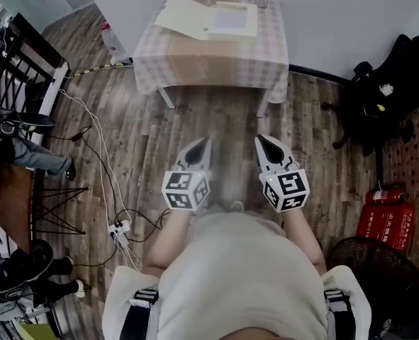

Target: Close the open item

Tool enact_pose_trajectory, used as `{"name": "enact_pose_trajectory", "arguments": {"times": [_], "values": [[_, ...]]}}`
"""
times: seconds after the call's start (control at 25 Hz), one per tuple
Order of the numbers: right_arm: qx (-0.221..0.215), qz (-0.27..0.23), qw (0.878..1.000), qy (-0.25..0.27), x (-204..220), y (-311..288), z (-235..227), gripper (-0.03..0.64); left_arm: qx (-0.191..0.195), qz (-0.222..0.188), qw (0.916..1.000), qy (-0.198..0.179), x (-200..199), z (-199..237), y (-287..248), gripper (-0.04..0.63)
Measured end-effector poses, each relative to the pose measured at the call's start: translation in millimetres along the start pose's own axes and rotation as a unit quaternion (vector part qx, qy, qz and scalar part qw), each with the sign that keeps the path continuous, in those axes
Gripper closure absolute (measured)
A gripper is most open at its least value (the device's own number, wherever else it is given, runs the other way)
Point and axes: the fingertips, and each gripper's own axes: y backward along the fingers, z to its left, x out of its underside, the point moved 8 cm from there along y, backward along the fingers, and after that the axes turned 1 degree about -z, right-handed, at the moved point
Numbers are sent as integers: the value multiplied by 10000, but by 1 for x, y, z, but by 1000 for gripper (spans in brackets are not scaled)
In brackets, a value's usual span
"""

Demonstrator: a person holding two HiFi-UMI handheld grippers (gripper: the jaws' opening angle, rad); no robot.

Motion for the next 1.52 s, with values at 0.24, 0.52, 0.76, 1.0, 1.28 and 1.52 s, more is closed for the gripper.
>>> {"name": "enact_pose_trajectory", "arguments": {"times": [0.24,0.52,0.76,1.0,1.28,1.52], "values": [[42,-22,10000,-59,0,1,-9,617,-44,-9,9999,111,4,-11,-3,592],[122,23,9996,-240,8,-5,-21,617,-76,39,9998,186,9,-8,-13,592],[154,3,9995,-258,5,-34,-36,617,-26,11,9998,208,0,13,-44,592],[173,35,9998,-124,-6,-83,-56,617,41,-8,9998,216,-21,47,-91,592],[159,-12,9999,-34,-32,-153,-82,617,81,-114,9996,254,-56,92,-149,592],[167,-27,9998,-103,-49,-215,-90,617,167,-8,9997,193,-84,134,-188,592]]}}
